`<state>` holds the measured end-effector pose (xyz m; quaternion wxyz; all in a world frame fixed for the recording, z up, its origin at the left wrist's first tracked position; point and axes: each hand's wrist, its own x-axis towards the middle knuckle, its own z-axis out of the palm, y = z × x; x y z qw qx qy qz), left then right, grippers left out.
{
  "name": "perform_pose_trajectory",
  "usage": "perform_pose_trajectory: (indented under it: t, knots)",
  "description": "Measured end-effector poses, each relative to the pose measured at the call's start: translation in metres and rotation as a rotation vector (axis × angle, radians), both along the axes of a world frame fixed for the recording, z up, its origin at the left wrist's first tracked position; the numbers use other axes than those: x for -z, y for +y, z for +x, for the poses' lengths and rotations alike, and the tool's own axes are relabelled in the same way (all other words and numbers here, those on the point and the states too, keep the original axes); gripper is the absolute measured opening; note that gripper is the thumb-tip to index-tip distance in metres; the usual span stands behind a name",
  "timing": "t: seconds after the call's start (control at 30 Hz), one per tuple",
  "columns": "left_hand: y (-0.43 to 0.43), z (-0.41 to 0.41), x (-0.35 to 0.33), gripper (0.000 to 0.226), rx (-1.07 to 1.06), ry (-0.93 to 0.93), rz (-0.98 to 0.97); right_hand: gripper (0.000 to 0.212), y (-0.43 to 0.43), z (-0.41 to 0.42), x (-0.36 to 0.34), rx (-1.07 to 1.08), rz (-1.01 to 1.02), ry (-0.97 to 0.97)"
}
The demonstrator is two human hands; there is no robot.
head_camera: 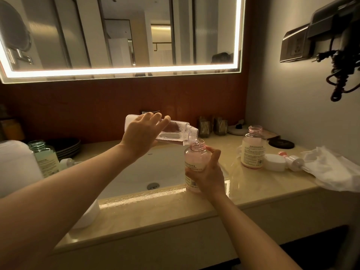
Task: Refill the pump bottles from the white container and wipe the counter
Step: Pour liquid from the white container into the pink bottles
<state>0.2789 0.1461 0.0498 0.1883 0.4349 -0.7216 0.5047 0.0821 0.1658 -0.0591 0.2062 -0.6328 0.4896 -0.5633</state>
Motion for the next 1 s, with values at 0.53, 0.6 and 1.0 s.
perform_pose_trajectory:
  t: [0.53,0.6,1.0]
  knots:
    - [0.0001,-0.0011,-0.0013,0.064,0.031,-0.005,-0.031,0.081,0.0011,-0.0003,-0.0009,0.013,0.017,0.029]
    - [0.0,-0.0011,-0.0017,0.063,0.028,-0.007,-0.031,0.08,0.0009,-0.0004,-0.001,0.014,0.017,0.026]
    - [0.0018,-0.0017,-0.0037,0.065,0.061,-0.015,-0.049,0.082,0.0001,-0.0004,0.001,0.026,0.022,0.046]
